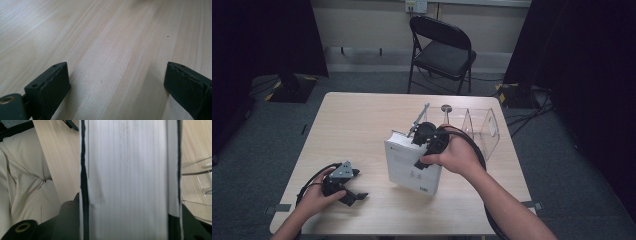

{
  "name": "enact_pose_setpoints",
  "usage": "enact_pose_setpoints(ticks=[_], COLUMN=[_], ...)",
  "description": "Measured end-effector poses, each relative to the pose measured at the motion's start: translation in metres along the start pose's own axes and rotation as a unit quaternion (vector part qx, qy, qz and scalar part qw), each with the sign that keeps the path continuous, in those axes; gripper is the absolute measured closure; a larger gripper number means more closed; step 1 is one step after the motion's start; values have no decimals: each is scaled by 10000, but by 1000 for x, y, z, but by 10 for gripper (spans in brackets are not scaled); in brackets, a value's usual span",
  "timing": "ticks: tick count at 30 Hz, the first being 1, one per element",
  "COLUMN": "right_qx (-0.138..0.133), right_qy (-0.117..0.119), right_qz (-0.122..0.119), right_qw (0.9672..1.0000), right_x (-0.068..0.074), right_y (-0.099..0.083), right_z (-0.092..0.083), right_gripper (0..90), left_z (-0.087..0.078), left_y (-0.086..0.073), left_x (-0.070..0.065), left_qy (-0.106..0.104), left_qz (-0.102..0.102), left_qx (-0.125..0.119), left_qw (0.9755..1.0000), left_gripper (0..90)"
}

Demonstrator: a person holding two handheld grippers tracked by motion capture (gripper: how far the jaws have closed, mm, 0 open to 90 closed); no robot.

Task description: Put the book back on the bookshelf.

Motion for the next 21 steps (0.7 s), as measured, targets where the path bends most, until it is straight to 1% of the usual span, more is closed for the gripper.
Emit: enact_pose_setpoints(ticks=[7, 8, 12, 14, 16, 17, 18, 20, 21], right_qx=[-27, -16, -6, -17, -16, -41, -54, -67, -65], right_qy=[-19, -40, -59, -93, -104, -106, -125, -121, -105], right_qz=[57, 95, 107, 179, 189, 254, 300, 289, 347], right_qw=[10000, 9999, 9999, 9998, 9998, 9996, 9995, 9995, 9993], right_x=[0, -1, -2, -3, -3, -5, -5, -6, -7], right_y=[-8, -12, -16, -23, -25, -31, -33, -37, -39], right_z=[-9, -13, -17, -21, -21, -23, -23, -24, -25], right_gripper=[523, 523, 523, 523, 523, 523, 523, 523, 523], left_z=[0, 0, 0, 0, 0, 0, 0, 0, 0], left_y=[0, 0, 0, 0, 0, 0, 0, 0, 0], left_x=[0, 0, 0, 0, 0, 0, 0, 0, 0], left_qy=[1, 1, 1, 0, 5, 5, 1, 3, 5], left_qz=[-3, -5, -5, -5, -13, -13, -5, -13, -12], left_qx=[-2, -4, -2, -3, -3, -5, -3, -3, -3], left_qw=[10000, 10000, 10000, 10000, 10000, 10000, 10000, 10000, 10000], left_gripper=[57, 57, 57, 57, 57, 57, 57, 57, 57])
Point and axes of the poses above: each handheld gripper's, and its own axes: z roughly forward along the jaws, y roughly out of its top, x roughly to its left, the point moved 1 cm from there along z, roughly forward along the jaws, and after that the axes turned 7 degrees about z, right-handed, at the moved point
